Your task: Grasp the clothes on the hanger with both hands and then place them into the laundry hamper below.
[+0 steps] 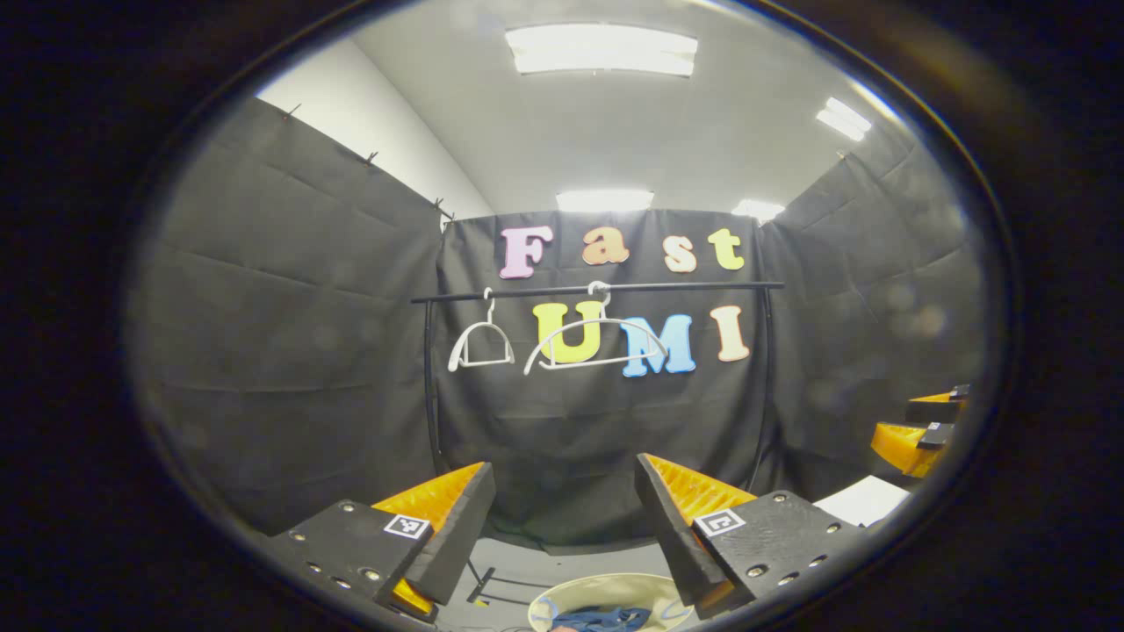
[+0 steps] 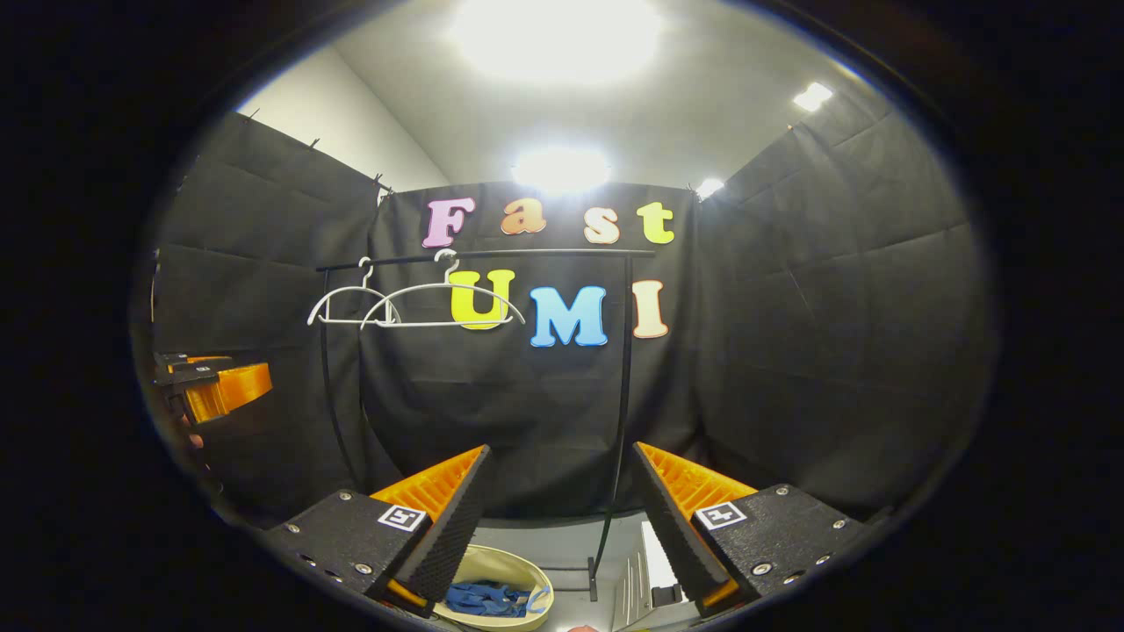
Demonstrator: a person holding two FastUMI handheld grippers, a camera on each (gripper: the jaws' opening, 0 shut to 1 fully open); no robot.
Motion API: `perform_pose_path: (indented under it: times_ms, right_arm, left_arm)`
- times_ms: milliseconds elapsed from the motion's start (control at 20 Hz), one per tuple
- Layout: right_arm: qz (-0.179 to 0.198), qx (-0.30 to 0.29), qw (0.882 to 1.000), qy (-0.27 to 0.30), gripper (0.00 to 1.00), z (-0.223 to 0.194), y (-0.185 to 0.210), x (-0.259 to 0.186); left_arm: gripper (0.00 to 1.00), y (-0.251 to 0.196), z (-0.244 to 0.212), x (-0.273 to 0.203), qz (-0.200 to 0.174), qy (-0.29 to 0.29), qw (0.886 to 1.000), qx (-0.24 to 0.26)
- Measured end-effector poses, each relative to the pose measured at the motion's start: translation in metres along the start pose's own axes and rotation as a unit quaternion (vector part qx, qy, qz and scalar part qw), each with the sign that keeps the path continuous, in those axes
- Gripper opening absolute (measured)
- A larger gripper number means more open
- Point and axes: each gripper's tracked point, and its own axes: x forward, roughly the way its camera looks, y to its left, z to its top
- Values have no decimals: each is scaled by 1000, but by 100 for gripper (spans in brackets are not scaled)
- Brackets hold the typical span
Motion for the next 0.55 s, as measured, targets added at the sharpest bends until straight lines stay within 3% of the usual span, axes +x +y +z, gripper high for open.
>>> perform_pose_path:
  times_ms: [550]
  right_arm:
    - [-1, 1, 1000, -11, 95, 8, 4, 10]
  left_arm:
    - [94, 9, 5, 7, 7, -15, 1000, 0]
